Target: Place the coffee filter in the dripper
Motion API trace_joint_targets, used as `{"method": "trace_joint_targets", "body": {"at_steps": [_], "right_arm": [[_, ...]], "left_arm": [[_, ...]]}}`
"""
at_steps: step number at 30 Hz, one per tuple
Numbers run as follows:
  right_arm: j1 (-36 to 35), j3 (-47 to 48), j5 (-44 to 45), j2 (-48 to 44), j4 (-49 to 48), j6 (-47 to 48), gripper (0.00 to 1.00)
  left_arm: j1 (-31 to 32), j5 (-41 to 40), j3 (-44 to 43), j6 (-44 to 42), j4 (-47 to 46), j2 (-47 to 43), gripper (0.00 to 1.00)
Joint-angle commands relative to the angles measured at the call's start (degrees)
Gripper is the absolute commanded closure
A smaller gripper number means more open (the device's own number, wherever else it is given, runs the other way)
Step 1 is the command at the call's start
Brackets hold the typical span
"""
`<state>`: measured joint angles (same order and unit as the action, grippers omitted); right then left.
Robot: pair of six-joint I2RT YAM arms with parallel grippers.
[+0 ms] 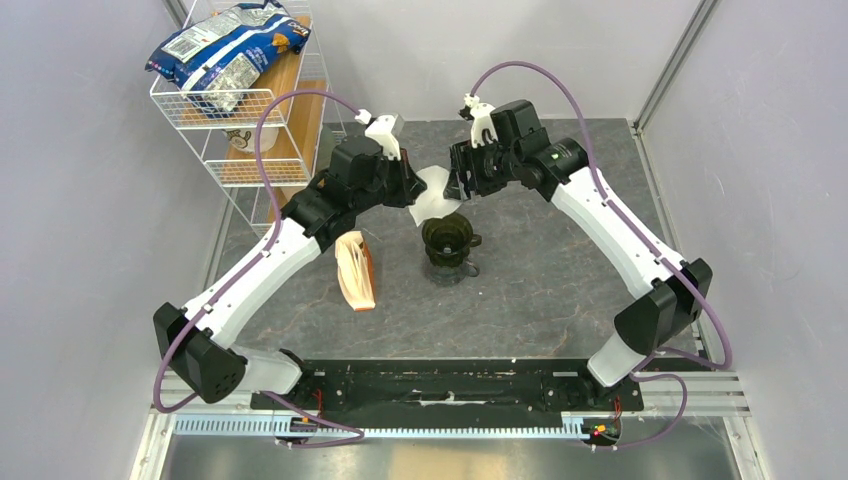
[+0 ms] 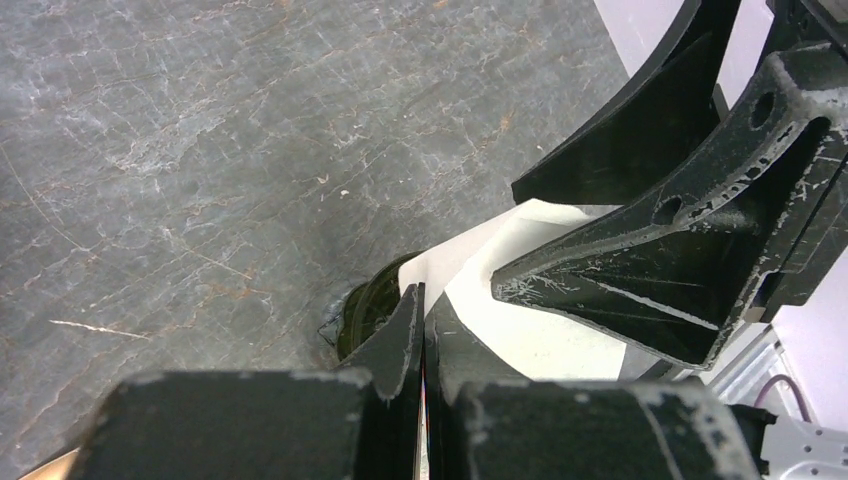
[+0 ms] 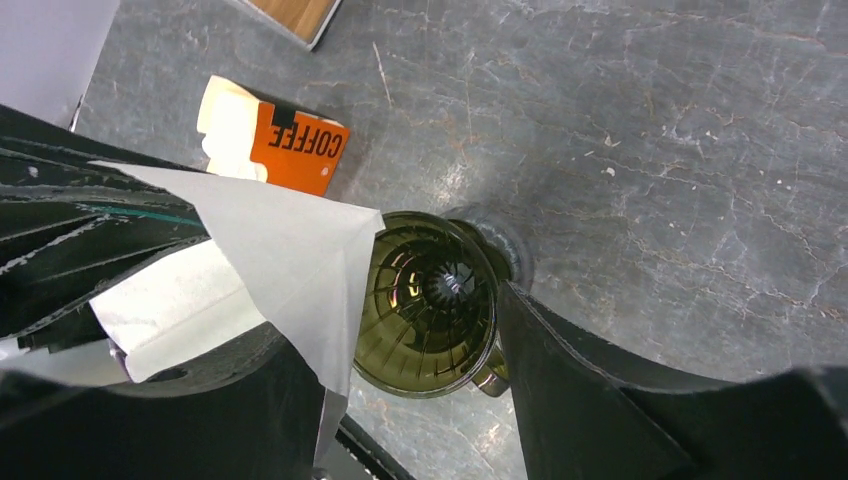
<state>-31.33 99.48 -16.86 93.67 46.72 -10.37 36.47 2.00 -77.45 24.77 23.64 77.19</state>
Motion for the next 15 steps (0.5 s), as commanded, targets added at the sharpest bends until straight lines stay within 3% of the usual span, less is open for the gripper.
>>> {"method": "trace_joint_targets", "body": {"at_steps": [1,7,15], "right_arm": [[0.0,-1.8,2.5,-3.4,-6.7,-3.9,0.33],[0.0,-2.9,4.7,-4.0,-4.9,-1.3,0.52],[0.3,-3.3,4.5,-4.8,-3.3,2.7,0.55]], "left_arm": [[0.2,-1.8,-0.7,5.5,-3.1,-2.0,0.98],[-0.5,-2.6,-0.4,6.7,-3.6,-1.8,0.98],[-1.2,0.4,-0.3,5.7,-4.9,-1.7,0.98]]}}
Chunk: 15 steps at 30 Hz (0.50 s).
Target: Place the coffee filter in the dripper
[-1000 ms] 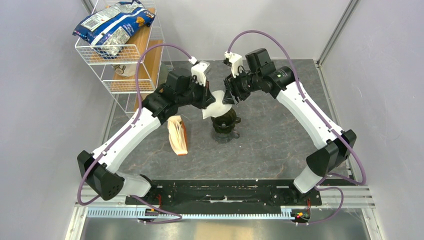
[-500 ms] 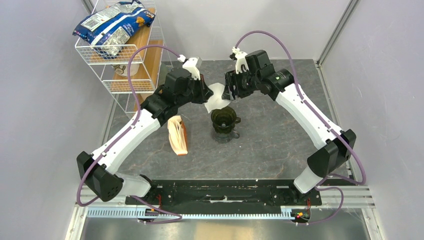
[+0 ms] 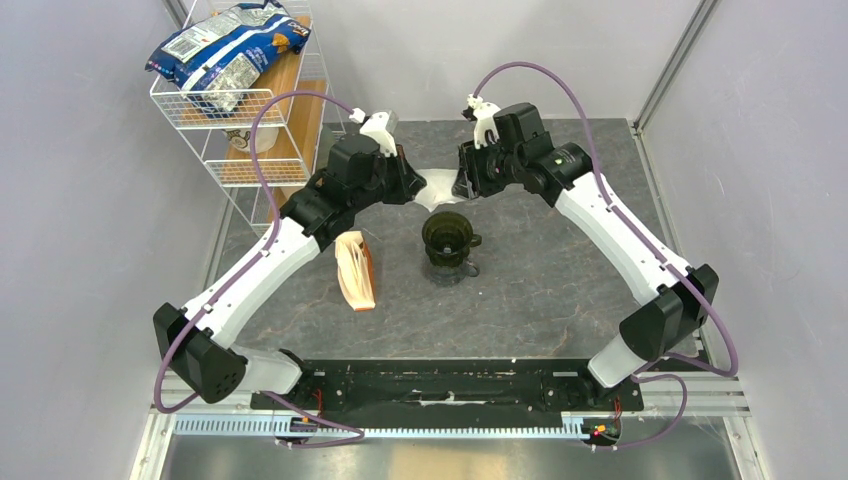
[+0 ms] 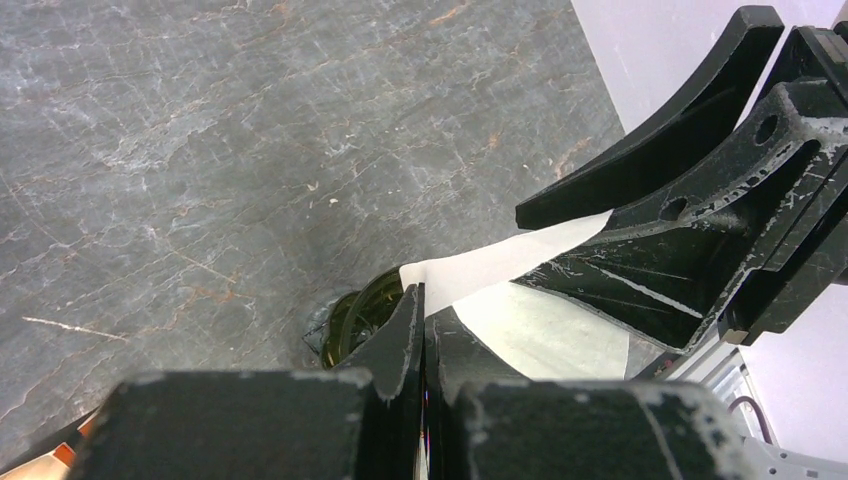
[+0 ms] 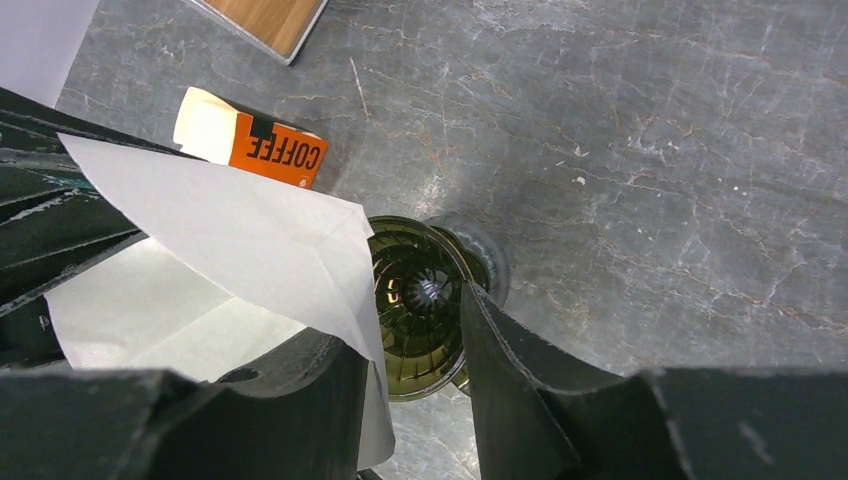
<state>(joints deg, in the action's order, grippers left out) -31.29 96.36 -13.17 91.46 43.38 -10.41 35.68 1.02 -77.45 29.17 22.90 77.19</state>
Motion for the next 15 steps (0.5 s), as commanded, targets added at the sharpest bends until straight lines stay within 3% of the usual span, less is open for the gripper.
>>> {"method": "trace_joint_targets", "body": {"at_steps": [1,15], "right_arm": [[0.4,-0.2,0.7,-2.6,0.2,3.2,0.55],[1.1,-1.0,-0.7,-2.9,1.2,6.1,0.56]], "left_arm": [[-0.4,1.5,-0.2,1.4,-4.2,-1.7,0.98],[-0.5,1.8,-0.2,1.0,-3.9,-1.6,0.98]]}}
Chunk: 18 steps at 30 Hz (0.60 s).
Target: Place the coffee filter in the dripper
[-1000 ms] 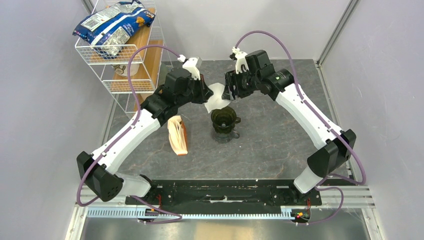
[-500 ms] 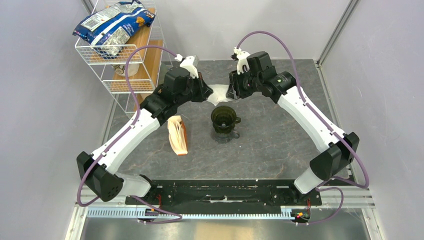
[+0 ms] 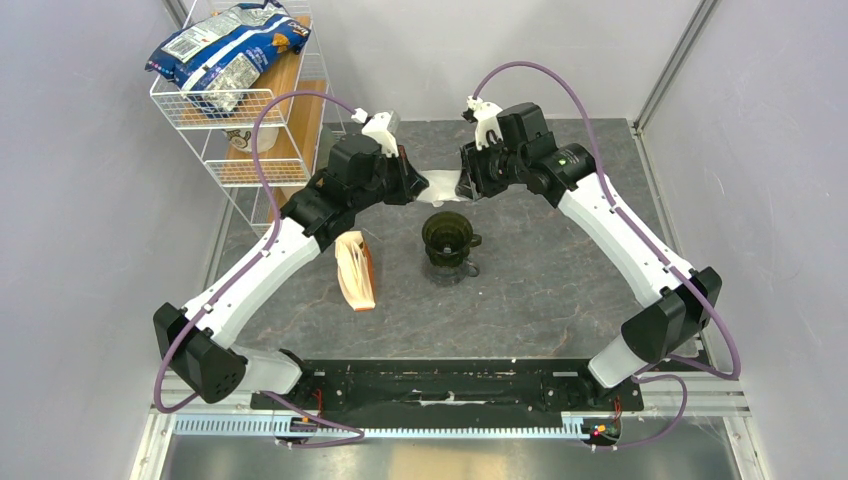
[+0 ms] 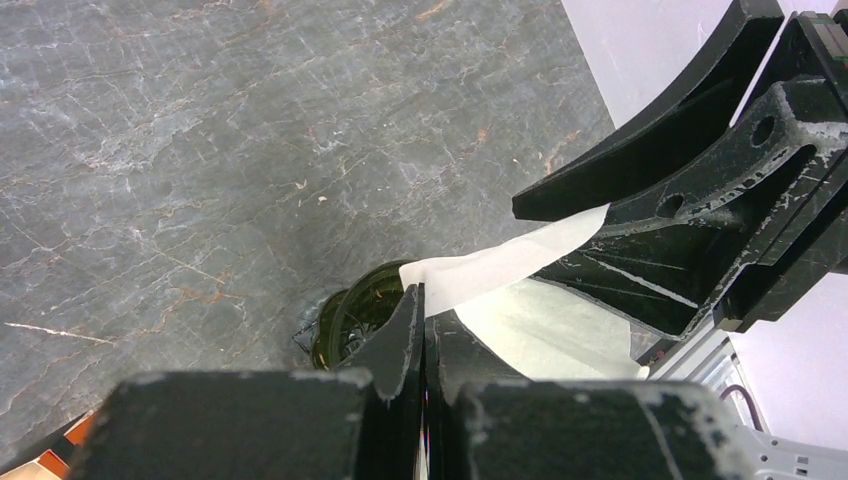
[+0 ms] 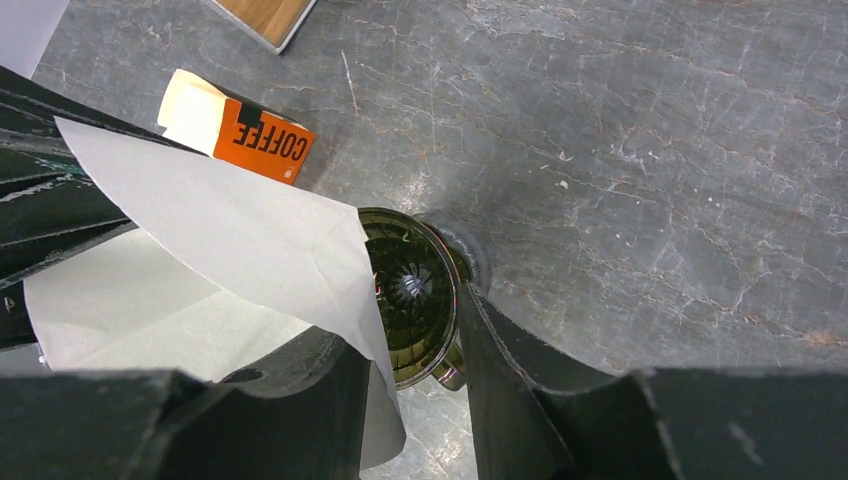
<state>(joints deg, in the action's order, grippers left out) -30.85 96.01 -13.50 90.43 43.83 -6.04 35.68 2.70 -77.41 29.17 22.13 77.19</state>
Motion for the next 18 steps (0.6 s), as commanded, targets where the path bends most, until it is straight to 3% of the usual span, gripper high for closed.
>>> {"method": "trace_joint_targets", "body": {"at_steps": [1,4,11,18], "right_arm": [[0.6,-0.7,-0.6,-2.0,0.8,1.8,0.57],[0.6,-0.6,-1.6,-2.0,0.9,1.9,0.56],[0.3,2.4,-8.5,-1.9,-0.7,0.4,0.37],[0.3,3.8,-10.5,-3.4,-0.1,1.4,0.29]], "left_arm": [[-0.5,0.3,-0.3,0.9,-3.1,-1.6,0.98],[-0.5,0.6,-0.2,0.9,-3.1,-1.4,0.98],[-0.2,3.4,-0.1,1.0,-2.1,-0.7,0.98],[0.3,5.2,-0.5,-1.2,3.3,0.5,0.98]]}}
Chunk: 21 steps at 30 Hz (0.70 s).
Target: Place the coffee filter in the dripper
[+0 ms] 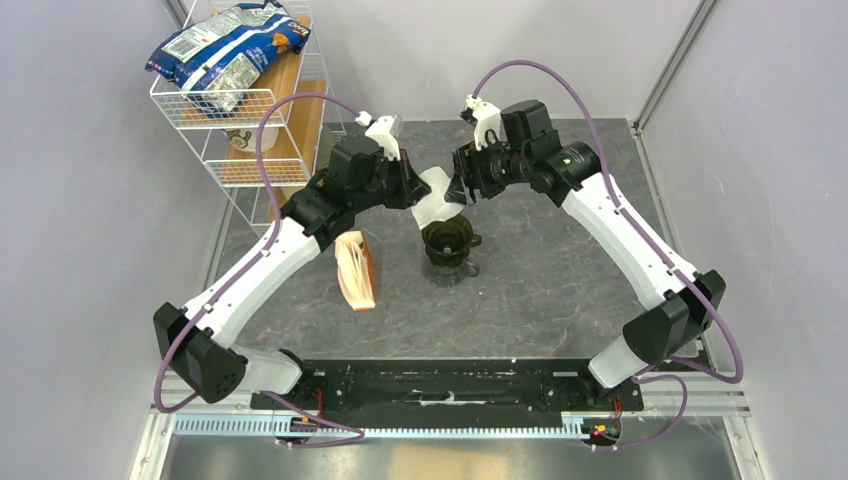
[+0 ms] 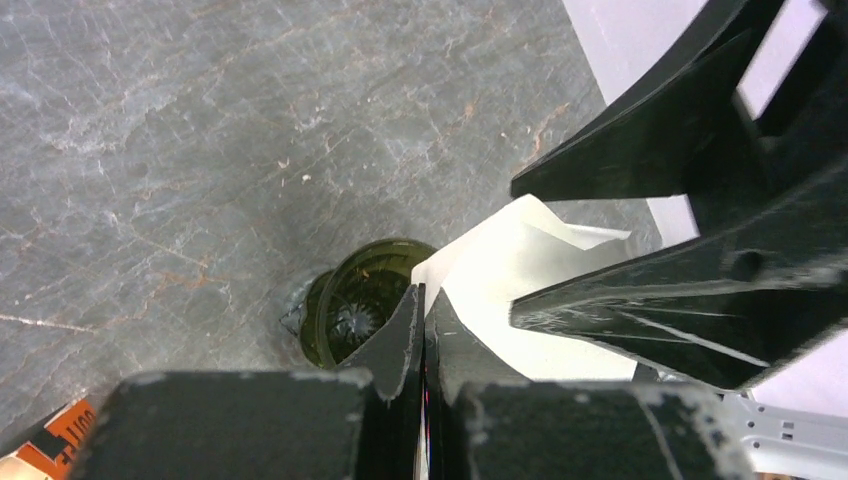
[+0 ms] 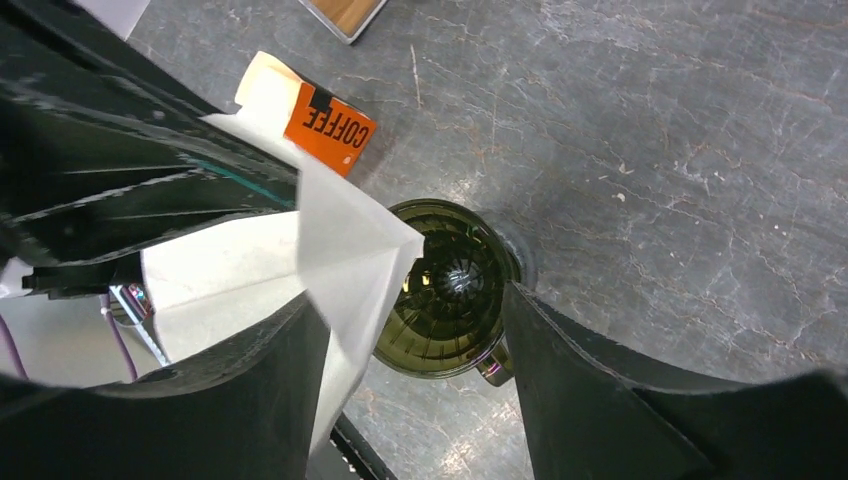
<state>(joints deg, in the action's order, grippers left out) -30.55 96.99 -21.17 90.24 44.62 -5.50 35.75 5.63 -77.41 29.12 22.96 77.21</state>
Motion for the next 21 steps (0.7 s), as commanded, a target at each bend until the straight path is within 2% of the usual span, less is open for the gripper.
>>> {"method": "trace_joint_targets", "body": {"at_steps": [1,8,21], "right_arm": [[0.0,2.5,-3.4,-3.8,-0.9,1.2,0.27],[0.0,1.1,-4.3,-5.3,1.1,2.7,0.15],[2.4,-1.3,-1.7,-6.3,3.8,2.3,0.14]], "left_arm": [[0.3,2.6,-0.5,-1.3,3.3,0.7,0.98],[1.4,2.9,0.4,-2.8,4.5,2.4,0.98],[3.0,1.4,3.0,-4.5,-0.2,7.5,0.98]]}}
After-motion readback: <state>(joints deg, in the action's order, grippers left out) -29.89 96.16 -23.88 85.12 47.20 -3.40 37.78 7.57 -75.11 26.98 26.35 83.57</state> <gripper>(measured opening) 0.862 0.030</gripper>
